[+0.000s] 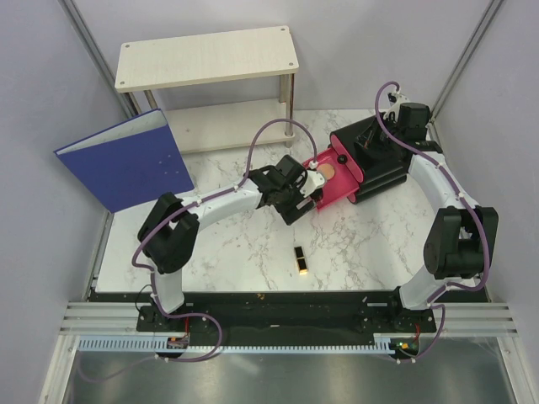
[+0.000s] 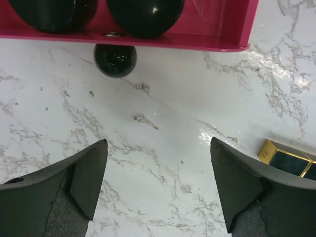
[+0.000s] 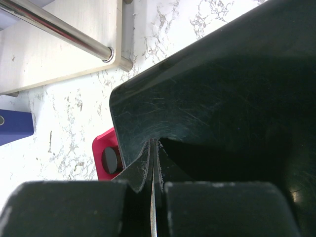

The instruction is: Organize the makeup

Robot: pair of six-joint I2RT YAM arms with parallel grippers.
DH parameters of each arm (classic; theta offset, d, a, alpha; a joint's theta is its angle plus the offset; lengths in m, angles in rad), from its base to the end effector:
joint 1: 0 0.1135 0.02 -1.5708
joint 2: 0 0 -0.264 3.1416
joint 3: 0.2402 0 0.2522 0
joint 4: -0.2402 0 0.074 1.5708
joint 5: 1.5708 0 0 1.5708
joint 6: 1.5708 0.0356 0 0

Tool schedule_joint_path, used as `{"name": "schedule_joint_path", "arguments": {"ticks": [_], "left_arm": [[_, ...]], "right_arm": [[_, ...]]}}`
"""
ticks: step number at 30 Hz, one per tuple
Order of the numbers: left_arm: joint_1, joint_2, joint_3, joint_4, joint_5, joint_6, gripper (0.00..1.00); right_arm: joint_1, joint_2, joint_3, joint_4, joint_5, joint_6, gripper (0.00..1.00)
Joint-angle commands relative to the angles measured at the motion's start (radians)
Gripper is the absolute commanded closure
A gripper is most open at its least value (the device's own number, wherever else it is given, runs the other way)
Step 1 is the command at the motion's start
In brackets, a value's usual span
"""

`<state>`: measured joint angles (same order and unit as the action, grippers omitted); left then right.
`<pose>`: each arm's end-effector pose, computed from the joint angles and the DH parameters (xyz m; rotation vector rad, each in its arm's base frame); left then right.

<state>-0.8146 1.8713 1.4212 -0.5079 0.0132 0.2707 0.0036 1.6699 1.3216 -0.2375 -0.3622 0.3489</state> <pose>0.2795 -0.2970 0.2235 1.3188 2.1766 -0.2325 0.3862 0.0140 0.2897 0.1622 2.1669 0.5933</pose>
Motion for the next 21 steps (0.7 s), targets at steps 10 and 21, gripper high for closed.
{"name": "schedule_joint_path", "arguments": {"ticks": [10, 21], "left_arm": [[0.005, 0.121, 0.136, 0.138, 0.039, 0.005, 0.12], [0.008, 0.222, 0.249, 0.121, -0.053, -0.047, 0.53]], "right_arm": [[0.004, 0.131, -0.150, -0.459, 0.094, -0.048, 1.00], [0.003, 0.126, -0.156, -0.461, 0.098, -0.051, 1.00]]}}
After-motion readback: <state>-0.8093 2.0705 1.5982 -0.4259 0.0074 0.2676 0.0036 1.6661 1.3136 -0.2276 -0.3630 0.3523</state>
